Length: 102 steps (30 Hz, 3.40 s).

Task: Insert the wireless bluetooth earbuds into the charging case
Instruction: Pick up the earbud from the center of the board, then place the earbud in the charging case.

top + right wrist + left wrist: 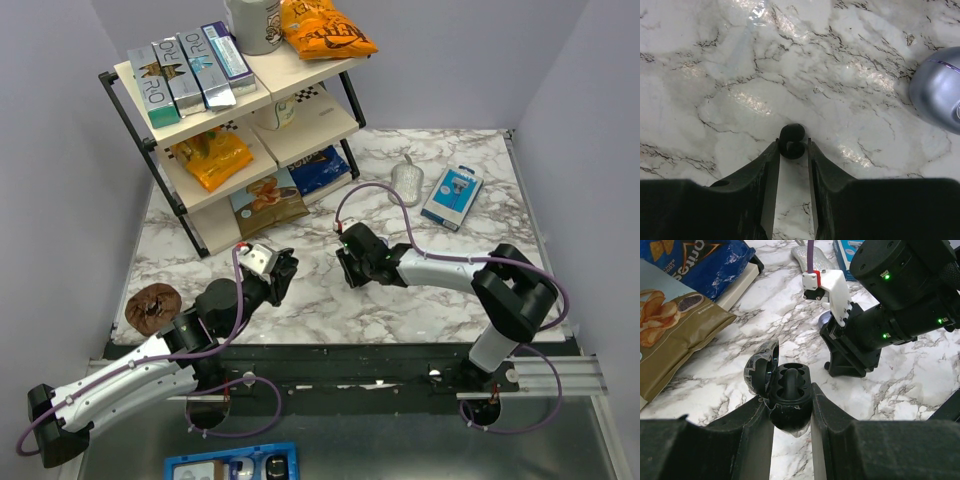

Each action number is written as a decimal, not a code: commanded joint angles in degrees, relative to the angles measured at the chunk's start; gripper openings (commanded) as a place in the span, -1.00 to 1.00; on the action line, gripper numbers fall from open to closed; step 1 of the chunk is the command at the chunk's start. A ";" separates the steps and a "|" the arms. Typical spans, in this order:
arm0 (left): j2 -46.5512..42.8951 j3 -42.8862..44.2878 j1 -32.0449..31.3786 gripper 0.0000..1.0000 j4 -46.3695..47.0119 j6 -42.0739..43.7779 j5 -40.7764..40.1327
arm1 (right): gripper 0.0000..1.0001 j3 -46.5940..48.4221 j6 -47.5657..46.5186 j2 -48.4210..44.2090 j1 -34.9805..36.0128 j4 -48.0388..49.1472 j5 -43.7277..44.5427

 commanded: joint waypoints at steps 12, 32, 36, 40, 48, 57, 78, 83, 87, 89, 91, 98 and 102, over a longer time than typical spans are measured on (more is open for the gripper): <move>0.53 -0.38 0.07 -1.00 1.50 -0.49 1.41 | -0.20 1.21 -1.05 -2.06 0.05 -1.60 1.92; 1.41 -0.29 0.07 -1.00 2.71 -0.93 2.46 | -0.72 1.38 -2.19 -3.90 0.05 -2.57 2.10; 1.50 -0.55 0.07 -1.00 2.81 -1.89 2.99 | -0.99 0.68 -1.58 -5.99 0.05 -2.57 2.53; 2.02 -0.38 0.07 -1.00 3.69 -2.42 3.51 | -0.99 1.03 -1.49 -18.86 0.14 -4.93 0.00; 6.94 2.51 1.12 -1.00 7.82 1.00 18.15 | -0.99 3.14 -11.51 -40.00 0.14 -13.46 -23.55; 13.62 4.81 6.22 -1.00 19.85 2.24 44.27 | -0.99 6.92 -14.32 -51.26 0.14 -26.11 -36.66; 28.39 4.45 6.92 -1.00 44.38 -6.02 71.27 | -0.99 7.09 -17.04 -51.18 1.54 -28.14 -44.92; 30.06 4.89 6.92 -1.00 46.66 -8.31 74.79 | -0.99 7.89 -18.45 -50.13 3.91 -29.99 -42.92; 31.82 5.68 6.92 -1.00 48.69 -10.77 77.52 | -0.99 8.06 -19.59 -50.04 5.50 -31.04 -40.71; 32.43 5.86 6.92 -1.00 49.83 -11.99 78.13 | -0.99 8.06 -20.12 -50.13 6.37 -31.48 -38.88; 32.96 6.12 6.84 -1.00 50.80 -12.96 79.10 | -0.99 7.89 -20.56 -50.22 6.81 -31.48 -37.81; 33.40 5.95 6.57 -1.00 52.12 -14.64 80.33 | -0.99 8.15 -21.62 -49.07 9.28 -30.70 -33.06; 33.58 5.60 6.40 -1.00 51.68 -14.46 80.33 | -0.99 8.94 -21.70 -48.37 9.37 -29.99 -33.32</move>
